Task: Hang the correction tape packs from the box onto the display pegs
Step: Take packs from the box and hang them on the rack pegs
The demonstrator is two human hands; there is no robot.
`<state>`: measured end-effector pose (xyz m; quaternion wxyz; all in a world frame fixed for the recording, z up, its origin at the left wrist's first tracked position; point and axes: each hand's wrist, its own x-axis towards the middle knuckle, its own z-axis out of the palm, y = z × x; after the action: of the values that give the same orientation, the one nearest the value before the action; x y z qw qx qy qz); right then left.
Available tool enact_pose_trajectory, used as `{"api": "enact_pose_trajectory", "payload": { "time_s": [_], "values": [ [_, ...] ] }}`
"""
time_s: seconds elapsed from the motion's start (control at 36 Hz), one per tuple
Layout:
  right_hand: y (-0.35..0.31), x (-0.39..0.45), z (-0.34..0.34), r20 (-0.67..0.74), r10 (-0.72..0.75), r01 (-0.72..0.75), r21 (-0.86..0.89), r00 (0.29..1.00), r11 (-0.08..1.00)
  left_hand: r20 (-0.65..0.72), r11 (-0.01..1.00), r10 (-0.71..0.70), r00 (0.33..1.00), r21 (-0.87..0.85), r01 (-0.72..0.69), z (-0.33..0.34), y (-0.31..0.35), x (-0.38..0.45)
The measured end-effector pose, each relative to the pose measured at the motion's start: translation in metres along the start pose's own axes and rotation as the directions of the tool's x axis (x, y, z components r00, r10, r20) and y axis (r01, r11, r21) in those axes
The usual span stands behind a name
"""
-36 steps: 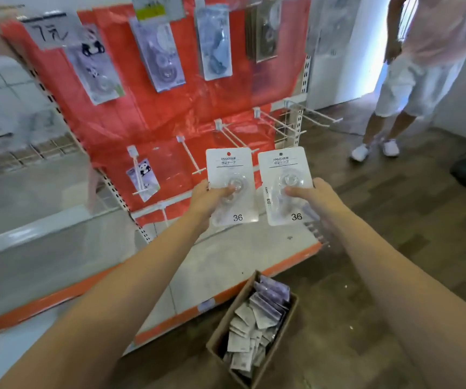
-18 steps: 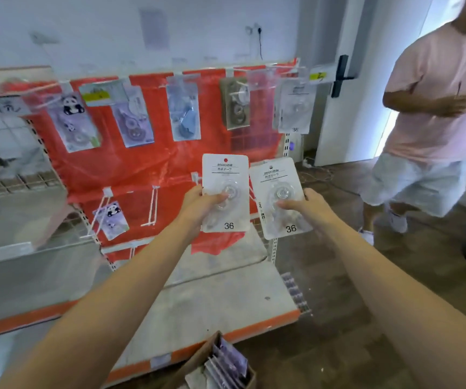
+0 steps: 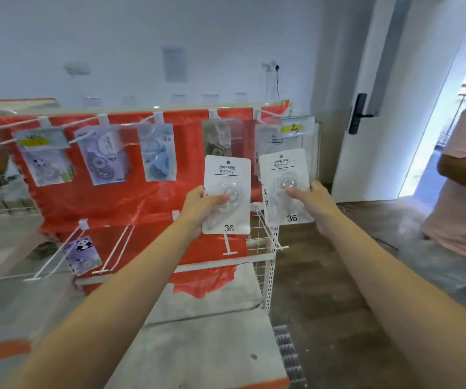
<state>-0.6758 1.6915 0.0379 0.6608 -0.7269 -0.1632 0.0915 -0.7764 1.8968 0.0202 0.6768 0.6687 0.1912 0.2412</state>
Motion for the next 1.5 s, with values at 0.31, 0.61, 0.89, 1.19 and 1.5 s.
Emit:
{"api": "enact_pose_trajectory", "payload": {
  "time_s": [0.31, 0.61, 0.89, 1.19, 1.5],
  "values": [
    [0.0, 0.087, -0.049, 0.214, -0.148, 0.139, 0.057, 0.965, 0.989, -0.146, 0.998, 0.001, 0.989, -0.06, -0.01, 0.083, 0.001, 0.016],
    [0.006, 0.118, -0.048, 0.259, -0.165, 0.14, 0.113, 0.952, 0.984, -0.262, 0.996, -0.01, 0.965, -0.087, -0.013, 0.106, -0.003, 0.024],
    [0.015, 0.128, -0.048, 0.359, -0.139, 0.108, 0.105, 0.923, 0.989, -0.21, 0.992, 0.043, 0.977, -0.111, -0.068, 0.101, -0.005, 0.039],
    [0.034, 0.128, -0.032, 0.308, -0.138, 0.076, 0.205, 0.941, 0.976, -0.153, 0.995, 0.031, 0.988, -0.091, -0.046, 0.084, -0.007, 0.049],
    [0.027, 0.143, -0.021, 0.207, -0.129, 0.126, 0.026, 0.97, 0.992, -0.098, 0.996, 0.027, 0.995, -0.079, -0.035, 0.082, -0.006, 0.068]
  ]
}}
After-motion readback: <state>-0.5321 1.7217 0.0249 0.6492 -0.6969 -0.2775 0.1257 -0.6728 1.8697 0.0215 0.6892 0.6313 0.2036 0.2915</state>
